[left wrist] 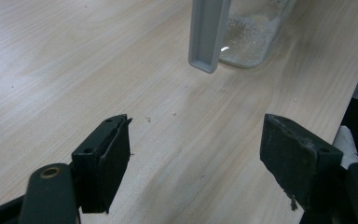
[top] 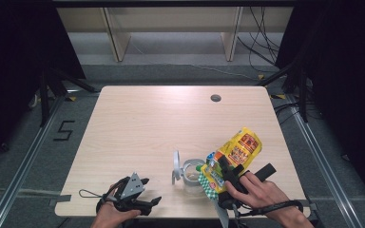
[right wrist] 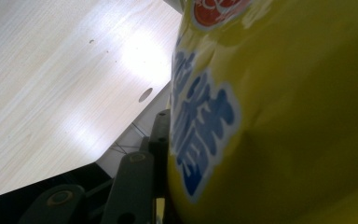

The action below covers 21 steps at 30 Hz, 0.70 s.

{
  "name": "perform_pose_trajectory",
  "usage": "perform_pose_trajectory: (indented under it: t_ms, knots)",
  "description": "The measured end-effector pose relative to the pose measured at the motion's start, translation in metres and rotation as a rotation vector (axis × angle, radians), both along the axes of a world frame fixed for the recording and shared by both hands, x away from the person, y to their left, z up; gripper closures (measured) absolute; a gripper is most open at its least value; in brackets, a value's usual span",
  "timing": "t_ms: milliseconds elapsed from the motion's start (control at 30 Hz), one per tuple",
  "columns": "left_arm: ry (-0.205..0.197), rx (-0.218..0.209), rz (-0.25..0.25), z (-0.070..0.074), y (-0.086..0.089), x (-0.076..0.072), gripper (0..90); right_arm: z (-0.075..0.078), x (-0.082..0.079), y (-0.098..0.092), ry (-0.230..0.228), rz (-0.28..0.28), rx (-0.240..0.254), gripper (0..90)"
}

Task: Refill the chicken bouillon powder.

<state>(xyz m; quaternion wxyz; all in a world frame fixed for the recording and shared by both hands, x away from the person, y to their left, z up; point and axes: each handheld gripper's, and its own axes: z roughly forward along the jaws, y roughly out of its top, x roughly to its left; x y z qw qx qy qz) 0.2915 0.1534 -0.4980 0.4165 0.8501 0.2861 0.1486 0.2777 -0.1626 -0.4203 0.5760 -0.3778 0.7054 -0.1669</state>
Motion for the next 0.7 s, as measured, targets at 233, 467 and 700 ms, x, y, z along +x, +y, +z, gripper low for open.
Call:
perform_pose_trajectory:
  t_ms: [233, 467, 700]
  knots:
    - [0.005, -0.001, 0.01, -0.0003, -0.0004, -0.0002, 24.2, 0.0012, 0.0005, 0.001, 0.014, 0.002, -0.032, 68.1]
    - [0.004, -0.001, 0.009, -0.0003, -0.0003, -0.0002, 24.2, 0.0013, -0.0004, 0.0011, 0.014, 0.0, -0.034, 68.1]
    - [-0.006, 0.002, -0.005, -0.0003, 0.0, 0.0007, 24.2, 0.0011, 0.0005, 0.0001, -0.015, 0.036, -0.017, 68.2]
